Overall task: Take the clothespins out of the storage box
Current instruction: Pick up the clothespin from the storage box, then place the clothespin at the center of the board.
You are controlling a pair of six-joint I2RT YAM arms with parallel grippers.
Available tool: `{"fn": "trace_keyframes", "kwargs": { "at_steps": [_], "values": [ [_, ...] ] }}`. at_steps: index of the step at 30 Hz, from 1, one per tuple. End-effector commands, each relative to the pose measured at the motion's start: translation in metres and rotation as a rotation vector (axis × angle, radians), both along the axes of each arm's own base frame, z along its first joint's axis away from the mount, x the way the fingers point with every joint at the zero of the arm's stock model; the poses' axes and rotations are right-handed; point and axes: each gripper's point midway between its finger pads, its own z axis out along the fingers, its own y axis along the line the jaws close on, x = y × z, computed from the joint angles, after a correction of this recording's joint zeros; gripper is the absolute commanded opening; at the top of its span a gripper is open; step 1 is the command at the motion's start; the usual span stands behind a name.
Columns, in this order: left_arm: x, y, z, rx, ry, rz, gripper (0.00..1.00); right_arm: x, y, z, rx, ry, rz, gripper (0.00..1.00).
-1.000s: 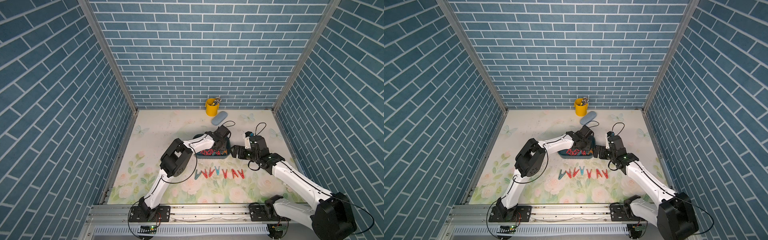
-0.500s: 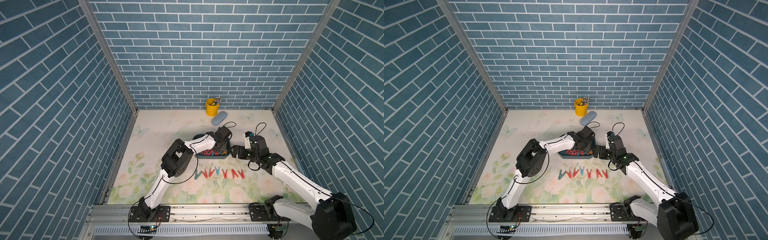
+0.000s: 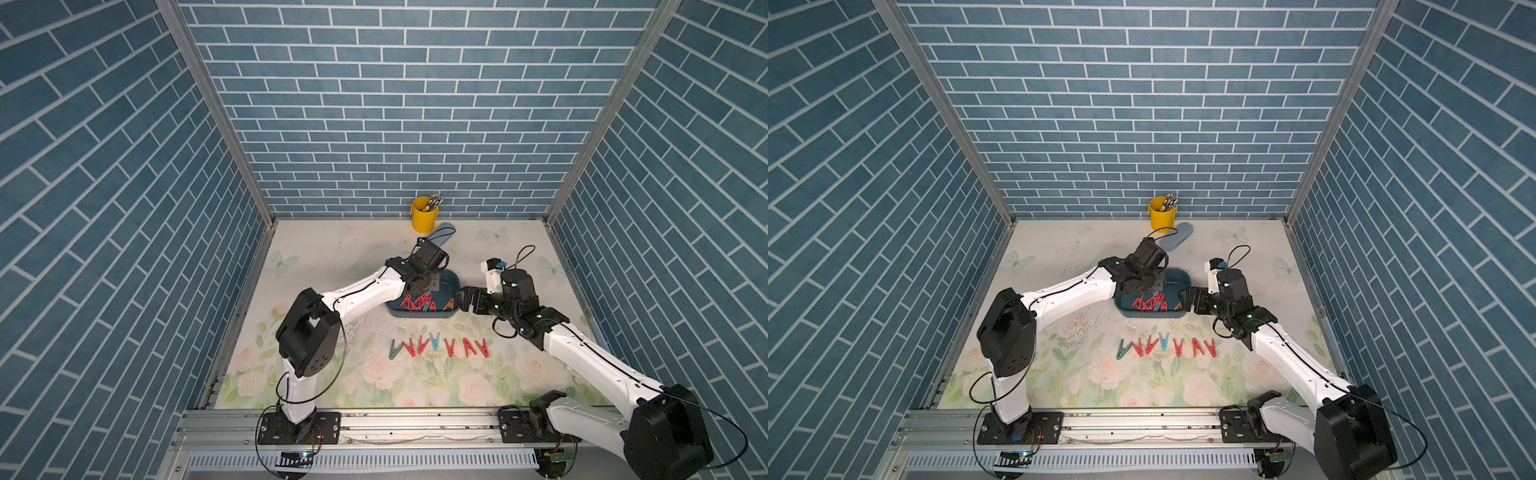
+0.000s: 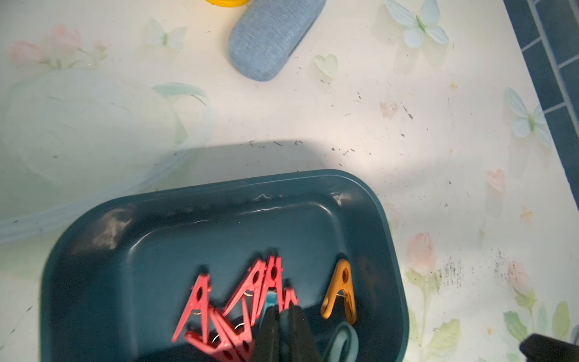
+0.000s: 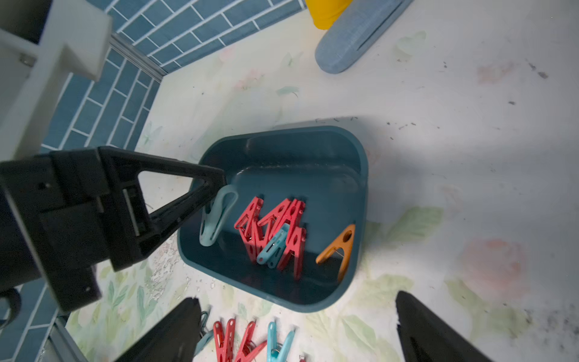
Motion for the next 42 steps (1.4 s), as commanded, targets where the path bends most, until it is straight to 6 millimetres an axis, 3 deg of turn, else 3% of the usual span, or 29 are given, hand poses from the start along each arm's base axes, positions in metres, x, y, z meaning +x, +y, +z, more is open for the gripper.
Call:
{"fn": "trace_keyframes", "kwargs": {
  "at_steps": [1, 8, 13, 17, 21, 29, 42],
  "values": [
    [-0.007, 0.033, 0.001, 0.021, 0.000, 0.094, 0.00, 0.001, 0.020, 0.010, 0.068, -0.038, 0.067, 0.99],
    [-0.044, 0.093, -0.004, 0.028, 0.012, 0.225, 0.00, -0.004, 0.056, 0.006, 0.080, -0.045, 0.162, 0.99],
    [-0.077, 0.132, -0.020, 0.036, 0.043, 0.302, 0.01, -0.007, 0.079, 0.000, 0.081, -0.035, 0.220, 0.99],
    [-0.103, 0.156, -0.046, 0.033, 0.091, 0.347, 0.01, -0.008, 0.092, 0.000, 0.085, -0.034, 0.250, 0.99],
    [-0.121, 0.165, -0.073, -0.003, 0.137, 0.369, 0.01, -0.007, 0.097, 0.001, 0.083, -0.033, 0.259, 0.99],
    [-0.133, 0.162, -0.114, -0.010, 0.213, 0.366, 0.01, -0.010, 0.095, -0.002, 0.065, -0.025, 0.249, 0.99],
    [-0.150, 0.162, -0.129, -0.024, 0.279, 0.369, 0.03, 0.001, 0.095, -0.016, 0.023, 0.004, 0.214, 0.99]
  ]
}}
